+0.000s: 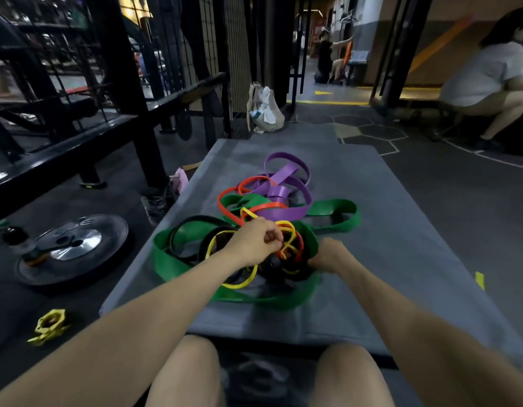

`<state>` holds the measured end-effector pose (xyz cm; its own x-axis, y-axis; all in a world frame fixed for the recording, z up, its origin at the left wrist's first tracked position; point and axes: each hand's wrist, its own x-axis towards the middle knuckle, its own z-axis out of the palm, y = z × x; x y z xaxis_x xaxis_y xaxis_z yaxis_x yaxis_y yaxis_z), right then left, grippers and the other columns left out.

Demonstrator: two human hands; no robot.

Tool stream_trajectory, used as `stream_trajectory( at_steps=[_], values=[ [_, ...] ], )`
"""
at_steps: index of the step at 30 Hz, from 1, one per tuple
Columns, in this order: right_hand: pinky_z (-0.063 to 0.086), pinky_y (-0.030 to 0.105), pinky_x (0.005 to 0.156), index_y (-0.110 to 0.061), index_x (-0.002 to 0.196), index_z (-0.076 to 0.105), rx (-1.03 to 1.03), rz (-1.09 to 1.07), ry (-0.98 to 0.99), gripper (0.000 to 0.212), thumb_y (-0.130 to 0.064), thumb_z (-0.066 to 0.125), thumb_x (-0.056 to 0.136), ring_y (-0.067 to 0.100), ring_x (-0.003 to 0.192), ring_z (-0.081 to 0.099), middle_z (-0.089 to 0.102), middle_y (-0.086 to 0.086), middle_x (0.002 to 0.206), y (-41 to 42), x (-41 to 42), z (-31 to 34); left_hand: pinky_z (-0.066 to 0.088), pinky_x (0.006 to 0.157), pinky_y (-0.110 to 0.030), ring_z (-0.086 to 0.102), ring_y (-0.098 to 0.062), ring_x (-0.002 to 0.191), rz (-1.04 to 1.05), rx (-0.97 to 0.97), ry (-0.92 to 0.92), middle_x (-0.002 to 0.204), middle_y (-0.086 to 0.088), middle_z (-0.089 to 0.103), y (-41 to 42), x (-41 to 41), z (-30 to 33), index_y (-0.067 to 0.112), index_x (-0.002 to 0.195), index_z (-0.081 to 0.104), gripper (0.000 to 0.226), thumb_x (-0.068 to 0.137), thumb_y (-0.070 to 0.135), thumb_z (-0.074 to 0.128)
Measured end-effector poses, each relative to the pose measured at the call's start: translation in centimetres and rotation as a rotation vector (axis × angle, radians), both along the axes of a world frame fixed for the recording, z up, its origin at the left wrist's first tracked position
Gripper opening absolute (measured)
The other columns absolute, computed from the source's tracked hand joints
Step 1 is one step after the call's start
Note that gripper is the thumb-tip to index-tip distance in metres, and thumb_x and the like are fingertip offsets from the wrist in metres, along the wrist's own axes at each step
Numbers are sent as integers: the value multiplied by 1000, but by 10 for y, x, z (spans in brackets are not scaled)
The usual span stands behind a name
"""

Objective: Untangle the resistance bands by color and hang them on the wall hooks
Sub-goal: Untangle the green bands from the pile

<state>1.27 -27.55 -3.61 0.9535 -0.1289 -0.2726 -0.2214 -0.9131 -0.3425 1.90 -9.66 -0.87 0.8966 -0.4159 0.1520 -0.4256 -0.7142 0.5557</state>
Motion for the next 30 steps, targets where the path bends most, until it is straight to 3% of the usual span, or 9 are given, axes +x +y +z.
stream_trajectory(
  at_steps=[2,3,5,7,10,13,16,22,30],
  values=[
    [50,22,54,-1,78,62,20,-35,90,18,-16,53,82,17,61,67,66,9,57,-6,-10,3,47,83,-33,58,-18,85,-27,20,-2,87,1,56,-2,-12,-1,14,90,69,11,84,22,66],
    [45,17,41,-3,66,58,40,-61,114,20,-13,52,82,10,40,59,56,1,37,-9,-12,7,46,83,-31,56,-17,86,-53,27,12,88,2,53,-4,-19,0,12,93,68,16,85,26,65],
    [36,12,29,-9,58,51,97,-77,109,25,-12,56,82,3,23,45,44,-5,23,-12,-10,20,45,83,-28,56,-17,90,-135,26,121,92,1,53,-7,-32,1,10,104,65,28,86,32,64],
    [34,11,26,-13,61,48,191,-79,54,26,-14,58,84,2,21,43,43,-12,24,-14,-4,38,44,86,-26,56,-18,101,-200,116,216,104,0,56,-9,-40,0,12,119,55,46,83,37,67],
    [26,11,25,-8,62,45,320,-106,-3,29,-13,51,90,10,19,39,43,-3,25,-15,-1,63,37,81,-19,52,-17,114,-222,208,239,122,-1,56,-5,-42,2,15,128,45,66,73,30,78],
    [27,13,35,-14,70,47,564,-197,-21,23,-21,53,90,11,38,39,47,1,53,-15,1,79,37,83,-18,51,-18,119,-128,234,213,128,0,55,4,-34,21,15,129,46,73,67,25,82],
    [39,15,34,-14,79,54,896,-327,-18,18,-29,59,88,13,51,49,54,4,67,-14,5,92,41,88,-22,51,-20,118,-58,283,109,130,-2,53,20,-17,48,14,131,43,75,66,22,80],
    [29,10,32,-12,91,51,1043,-514,-116,37,-41,70,77,12,43,33,44,10,69,-16,31,124,37,77,-24,51,-13,93,168,16,-75,107,1,56,50,32,117,16,108,56,47,71,33,79],
    [43,20,42,-14,107,47,1168,-548,-234,37,-38,63,83,17,52,49,53,11,82,5,80,141,44,80,-28,57,-16,93,218,37,-244,101,-1,61,62,102,140,19,94,65,39,65,37,82]
  ],
)
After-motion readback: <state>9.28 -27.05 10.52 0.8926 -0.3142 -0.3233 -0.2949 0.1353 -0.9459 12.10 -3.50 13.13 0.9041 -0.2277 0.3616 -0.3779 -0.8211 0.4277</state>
